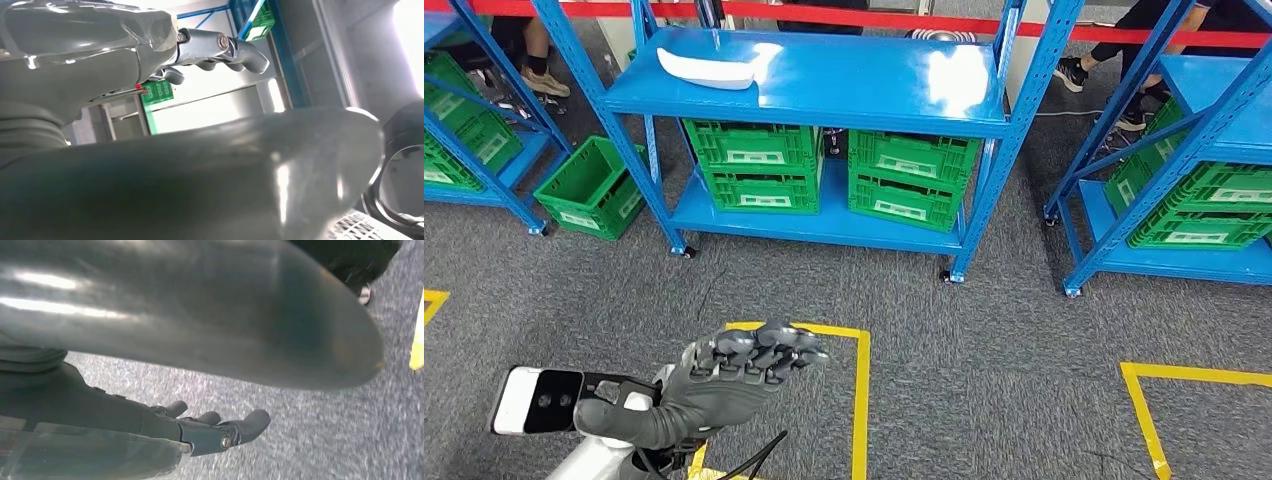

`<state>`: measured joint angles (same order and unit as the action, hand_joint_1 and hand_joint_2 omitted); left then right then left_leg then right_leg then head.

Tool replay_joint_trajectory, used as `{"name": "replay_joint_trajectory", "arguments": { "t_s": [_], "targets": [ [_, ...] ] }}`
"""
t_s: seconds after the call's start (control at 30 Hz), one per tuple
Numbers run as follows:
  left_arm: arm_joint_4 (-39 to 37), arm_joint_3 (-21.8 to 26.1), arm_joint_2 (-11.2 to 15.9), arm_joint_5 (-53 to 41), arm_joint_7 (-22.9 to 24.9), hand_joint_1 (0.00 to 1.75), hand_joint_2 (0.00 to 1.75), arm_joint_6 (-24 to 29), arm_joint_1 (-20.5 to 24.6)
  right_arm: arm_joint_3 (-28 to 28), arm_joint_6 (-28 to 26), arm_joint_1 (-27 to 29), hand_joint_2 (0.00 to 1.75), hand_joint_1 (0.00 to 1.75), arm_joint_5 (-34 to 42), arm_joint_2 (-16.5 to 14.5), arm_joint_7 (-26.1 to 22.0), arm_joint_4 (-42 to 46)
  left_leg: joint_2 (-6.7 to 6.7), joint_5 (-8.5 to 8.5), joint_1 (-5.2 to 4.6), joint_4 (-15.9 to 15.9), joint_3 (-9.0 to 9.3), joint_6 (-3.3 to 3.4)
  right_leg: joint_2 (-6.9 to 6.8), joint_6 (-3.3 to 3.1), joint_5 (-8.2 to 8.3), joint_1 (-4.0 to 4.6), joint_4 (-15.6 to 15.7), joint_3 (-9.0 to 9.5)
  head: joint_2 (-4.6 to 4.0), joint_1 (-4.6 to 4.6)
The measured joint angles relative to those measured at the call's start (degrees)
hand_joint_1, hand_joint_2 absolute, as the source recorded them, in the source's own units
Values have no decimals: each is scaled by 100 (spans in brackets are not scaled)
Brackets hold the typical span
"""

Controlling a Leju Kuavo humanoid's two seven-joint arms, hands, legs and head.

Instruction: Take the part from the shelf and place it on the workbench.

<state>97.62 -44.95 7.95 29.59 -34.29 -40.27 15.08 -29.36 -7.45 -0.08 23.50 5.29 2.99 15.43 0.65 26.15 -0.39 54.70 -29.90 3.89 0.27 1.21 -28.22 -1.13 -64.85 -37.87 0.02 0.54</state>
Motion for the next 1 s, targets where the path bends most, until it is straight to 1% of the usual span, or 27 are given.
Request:
{"name": "replay_joint_trajectory", "arguments": {
  "t_s": [0.03,0.07,0.1,0.13,0.17,0.2,0.23,0.27,0.3,0.33,0.4,0.43,0.47,0.5,0.53,0.57,0.6,0.63,0.67,0.7,0.73,0.77,0.8,0.87,0.93,0.97,1.0],
  "targets": [
    [1,-1,1,1,-9,0,0,3,-8,-16,-3,-3,0,0,1,23,0,7,2,-5,-5,0,-11,2,0,-7,-158,-4,-401,-188,0,-3],
    [1,-2,3,1,-16,0,0,4,-18,-32,-5,-4,0,0,5,48,0,13,2,-4,-9,2,-15,-1,-1,10,-259,-11,-714,-334,0,-4],
    [2,-3,5,1,-22,0,0,4,-22,-48,-7,-6,0,0,13,67,0,19,1,1,-10,6,-13,-9,-2,51,-277,-21,-841,-389,0,-4],
    [6,-2,6,2,-27,0,0,3,-23,-60,-7,-12,0,0,23,83,0,25,-1,11,-6,13,-4,-23,-6,110,-203,-34,-726,-326,0,-5],
    [14,-2,7,4,-30,0,0,2,-22,-68,-8,-22,0,0,37,95,0,31,-3,29,-1,27,10,-46,-15,176,-55,-50,-380,-147,0,-5],
    [25,-1,7,5,-31,0,0,1,-20,-73,-9,-37,0,0,51,102,0,36,-4,58,2,54,19,-78,-35,226,95,-67,67,75,0,-7],
    [37,1,7,8,-32,0,0,-2,-17,-76,-10,-53,0,0,66,105,0,41,-4,96,-8,91,15,-117,-44,233,202,-71,437,267,0,-5],
    [46,2,6,10,-32,0,0,-5,-14,-79,-14,-69,0,0,78,106,0,46,-3,130,-21,126,5,-152,-48,205,257,-71,672,391,0,-2],
    [55,3,6,14,-33,0,0,-9,-11,-83,-17,-80,0,0,90,105,0,51,-2,158,-33,153,-8,-180,-45,153,256,-60,760,438,0,1],
    [62,4,7,18,-34,0,0,-14,-10,-88,-20,-86,0,0,101,105,-1,55,-2,178,-37,166,-16,-201,-30,97,239,-43,749,442,0,4],
    [82,6,7,17,-36,0,0,-28,-7,-96,-24,-95,0,0,121,100,-12,62,-4,235,-11,208,-19,-244,-13,21,209,-63,746,468,0,7],
    [92,7,8,10,-36,0,0,-38,-2,-98,-26,-102,0,0,130,98,-23,66,-7,306,3,336,-69,-277,-6,-18,189,-77,751,501,0,8],
    [101,7,9,2,-36,0,0,-45,3,-100,-27,-116,0,0,136,95,-34,69,-11,423,18,592,-193,-314,2,-56,168,-91,755,537,0,10],
    [108,8,11,-8,-36,0,0,-52,6,-102,-29,-129,0,0,141,95,-45,70,-15,568,32,974,-398,-350,7,-92,146,-83,756,566,0,12],
    [110,7,14,-16,-36,0,0,-55,8,-104,-31,-143,0,0,143,95,-51,70,-15,717,47,1419,-658,-378,12,-115,123,-75,755,589,0,13],
    [110,7,17,-29,-38,0,0,-59,6,-107,-30,-153,0,0,141,94,-54,69,-16,804,60,1797,-912,-392,19,-126,101,-65,754,609,0,12],
    [109,6,22,-45,-42,0,0,-63,5,-111,-26,-158,0,0,135,94,-56,69,-16,779,68,1992,-1088,-391,29,-127,79,-54,753,638,0,12],
    [109,5,28,-61,-47,0,0,-67,6,-117,-18,-163,0,0,125,93,-56,68,-19,621,71,1940,-1146,-374,42,-121,53,-43,752,679,0,12],
    [108,4,34,-74,-51,0,0,-70,10,-128,-7,-172,0,0,112,92,-57,68,-27,355,67,1659,-1086,-341,57,-115,23,-30,753,730,0,13],
    [109,4,40,-82,-55,0,0,-74,18,-142,6,-185,0,0,99,89,-56,69,-37,48,55,1231,-951,-284,70,-111,-9,-21,757,782,0,13],
    [108,3,47,-86,-57,0,0,-81,27,-160,20,-203,0,0,88,72,-56,69,-40,-168,32,856,-809,-224,79,-99,-39,-2,766,826,0,3],
    [107,2,52,-88,-59,0,0,-88,43,-179,31,-220,0,0,79,62,-54,69,-41,-298,1,579,-702,-162,82,-86,-60,-2,776,848,0,1],
    [105,0,57,-90,-62,0,0,-96,59,-199,43,-233,0,0,68,51,-50,68,-37,-329,-30,434,-639,-109,74,-64,-75,-1,785,851,0,3],
    [107,-2,64,-91,-69,0,0,-105,85,-235,62,-246,0,0,44,41,-43,67,-44,-284,-72,334,-585,-43,30,-6,-84,-4,821,852,0,22],
    [116,-4,63,-89,-73,0,0,-108,95,-257,69,-255,0,0,30,36,-42,67,-67,-303,-40,148,-463,-9,-21,21,-146,12,773,840,0,20],
    [119,-5,59,-88,-73,0,0,-109,102,-261,70,-267,0,0,29,36,-42,67,-83,-324,-18,58,-399,1,-31,16,-225,22,611,767,0,13],
    [119,-7,56,-89,-73,0,0,-109,108,-263,70,-276,0,0,28,40,-42,67,-104,-339,1,1,-352,6,-33,-2,-345,16,310,608,0,6]
  ]
}}
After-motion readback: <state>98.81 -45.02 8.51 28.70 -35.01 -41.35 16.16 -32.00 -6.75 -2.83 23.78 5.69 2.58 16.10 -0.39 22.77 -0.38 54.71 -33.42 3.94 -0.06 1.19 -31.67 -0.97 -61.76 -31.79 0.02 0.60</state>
